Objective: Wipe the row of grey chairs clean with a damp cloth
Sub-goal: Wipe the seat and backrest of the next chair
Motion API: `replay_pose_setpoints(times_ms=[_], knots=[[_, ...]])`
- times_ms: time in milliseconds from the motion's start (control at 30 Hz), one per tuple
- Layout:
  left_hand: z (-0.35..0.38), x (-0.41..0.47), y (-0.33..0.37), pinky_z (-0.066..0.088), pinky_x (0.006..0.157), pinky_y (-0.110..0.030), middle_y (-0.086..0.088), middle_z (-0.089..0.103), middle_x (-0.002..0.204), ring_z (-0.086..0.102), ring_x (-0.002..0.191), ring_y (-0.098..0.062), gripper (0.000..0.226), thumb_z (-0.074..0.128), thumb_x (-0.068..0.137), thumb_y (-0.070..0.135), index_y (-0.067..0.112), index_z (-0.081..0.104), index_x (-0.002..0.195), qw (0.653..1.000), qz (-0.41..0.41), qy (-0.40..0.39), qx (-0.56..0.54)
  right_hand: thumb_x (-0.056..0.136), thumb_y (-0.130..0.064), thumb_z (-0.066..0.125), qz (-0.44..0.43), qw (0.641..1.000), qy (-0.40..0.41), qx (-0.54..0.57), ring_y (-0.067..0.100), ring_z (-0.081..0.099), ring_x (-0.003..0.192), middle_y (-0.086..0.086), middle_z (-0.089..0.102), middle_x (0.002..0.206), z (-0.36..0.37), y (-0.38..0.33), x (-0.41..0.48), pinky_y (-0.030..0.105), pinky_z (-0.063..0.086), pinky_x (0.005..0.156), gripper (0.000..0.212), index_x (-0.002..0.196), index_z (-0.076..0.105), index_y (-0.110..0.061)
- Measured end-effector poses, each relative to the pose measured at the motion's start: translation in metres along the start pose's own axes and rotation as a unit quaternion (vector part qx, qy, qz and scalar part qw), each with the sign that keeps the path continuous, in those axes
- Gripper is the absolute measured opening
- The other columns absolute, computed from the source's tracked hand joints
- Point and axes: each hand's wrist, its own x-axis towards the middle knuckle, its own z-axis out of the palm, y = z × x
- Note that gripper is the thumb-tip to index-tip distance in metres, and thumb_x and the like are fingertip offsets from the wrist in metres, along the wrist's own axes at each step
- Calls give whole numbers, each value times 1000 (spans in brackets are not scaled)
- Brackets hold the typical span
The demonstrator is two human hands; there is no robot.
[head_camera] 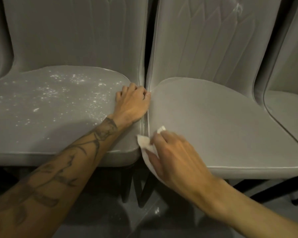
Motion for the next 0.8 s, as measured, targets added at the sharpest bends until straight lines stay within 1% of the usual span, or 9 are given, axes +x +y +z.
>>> replay_pose_setpoints(times_ms=[67, 133, 200, 267, 367, 500, 633, 733, 800], knots=[[2, -1, -1, 29, 110, -46, -4, 52, 136, 42, 128, -26, 40, 34, 109, 45, 24, 61, 129, 1000, 8, -3, 21, 102, -44, 48, -15, 1000, 12, -7, 17, 58, 82, 1, 62, 103, 3, 2, 11, 33, 52, 76, 29, 111, 60, -19], [5, -2, -1, 30, 109, -47, -5, 50, 135, 42, 127, -28, 41, 34, 108, 46, 22, 61, 129, 999, 22, -7, 46, 102, -47, 45, -35, 999, -11, 10, 15, 56, 81, 0, 62, 104, 0, 11, 0, 30, 50, 74, 33, 113, 60, -20], [8, -5, -3, 30, 107, -48, -8, 50, 133, 43, 125, -30, 42, 35, 107, 47, 20, 60, 128, 996, 43, -5, 75, 102, -50, 37, -50, 998, -41, 17, 16, 56, 77, -1, 61, 100, -10, 29, -25, 32, 50, 73, 39, 108, 61, -21], [10, -7, -3, 31, 105, -49, -9, 50, 132, 44, 123, -31, 44, 34, 107, 47, 18, 59, 127, 994, 53, -1, 91, 102, -50, 36, -41, 998, -50, 12, 18, 56, 77, -1, 60, 100, -21, 47, -47, 35, 50, 71, 36, 105, 61, -22], [9, -9, 0, 32, 105, -49, -10, 49, 132, 45, 123, -31, 45, 32, 108, 48, 17, 58, 127, 993, 53, -5, 103, 104, -46, 42, -32, 999, -34, 27, 18, 55, 79, -1, 58, 99, -22, 54, -47, 36, 49, 74, 30, 105, 60, -21], [9, -9, 0, 33, 106, -53, -12, 48, 134, 45, 125, -34, 47, 32, 107, 50, 18, 57, 131, 991, 50, -9, 121, 102, -43, 30, -61, 998, -7, 9, 23, 61, 81, 4, 64, 100, -6, 33, -22, 36, 49, 76, 44, 101, 66, -17], [11, -6, -3, 33, 106, -53, -12, 49, 134, 45, 125, -36, 48, 35, 105, 55, 20, 59, 129, 991, 51, -5, 123, 104, -39, 45, -65, 997, -16, 33, 29, 58, 83, 7, 63, 103, -17, 77, -56, 40, 47, 75, 33, 100, 67, -14], [12, -7, -5, 34, 105, -52, -11, 49, 133, 46, 123, -36, 48, 35, 105, 56, 22, 58, 129, 990, 59, 0, 132, 101, -45, 46, -8, 999, -37, -2, 21, 58, 83, 0, 60, 103, -33, 124, -89, 39, 52, 75, 32, 107, 64, -20], [11, -8, -5, 34, 104, -52, -11, 49, 133, 46, 123, -36, 47, 36, 105, 56, 21, 58, 129, 988, 64, 2, 138, 101, -44, 49, 13, 1000, -18, -9, 20, 56, 80, -1, 58, 101, -32, 130, -92, 39, 52, 73, 28, 108, 63, -20]])
